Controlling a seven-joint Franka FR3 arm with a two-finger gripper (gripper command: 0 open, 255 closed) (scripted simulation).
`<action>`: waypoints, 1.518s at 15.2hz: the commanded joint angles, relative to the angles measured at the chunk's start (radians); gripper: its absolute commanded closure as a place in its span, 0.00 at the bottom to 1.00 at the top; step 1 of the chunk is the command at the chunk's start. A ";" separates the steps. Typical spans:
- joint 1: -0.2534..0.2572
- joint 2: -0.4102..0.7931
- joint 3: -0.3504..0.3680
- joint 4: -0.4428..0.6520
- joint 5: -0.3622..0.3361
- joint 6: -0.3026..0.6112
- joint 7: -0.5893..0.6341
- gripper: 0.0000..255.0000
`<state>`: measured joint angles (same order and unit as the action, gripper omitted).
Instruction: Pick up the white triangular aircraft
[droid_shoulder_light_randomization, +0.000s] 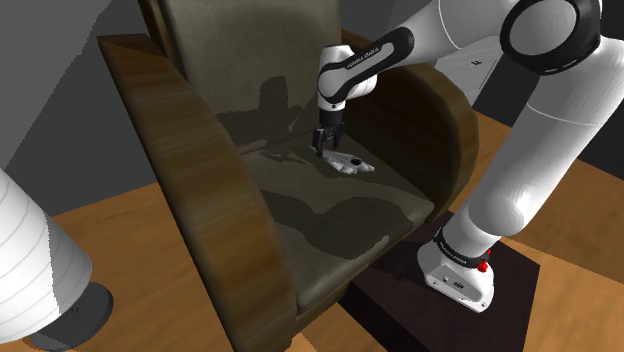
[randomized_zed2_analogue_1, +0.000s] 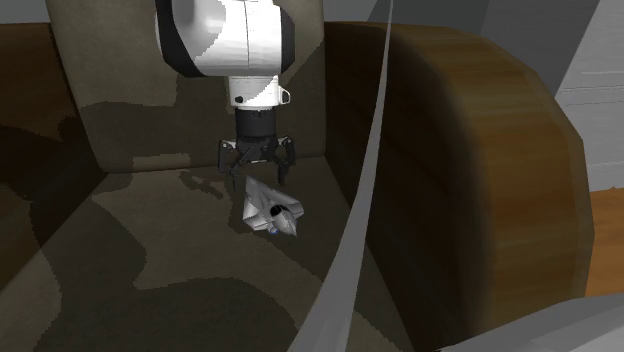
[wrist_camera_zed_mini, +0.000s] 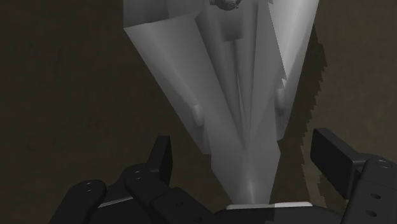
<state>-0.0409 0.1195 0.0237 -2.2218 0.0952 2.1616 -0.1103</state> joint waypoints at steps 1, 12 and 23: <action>0.000 0.009 0.000 -0.007 0.001 0.017 -0.001 0.00; 0.000 0.010 0.000 -0.007 0.001 0.017 -0.001 1.00; -0.001 -0.078 -0.001 0.047 -0.005 -0.124 0.010 1.00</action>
<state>-0.0423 0.0542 0.0222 -2.1745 0.0903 2.0496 -0.1020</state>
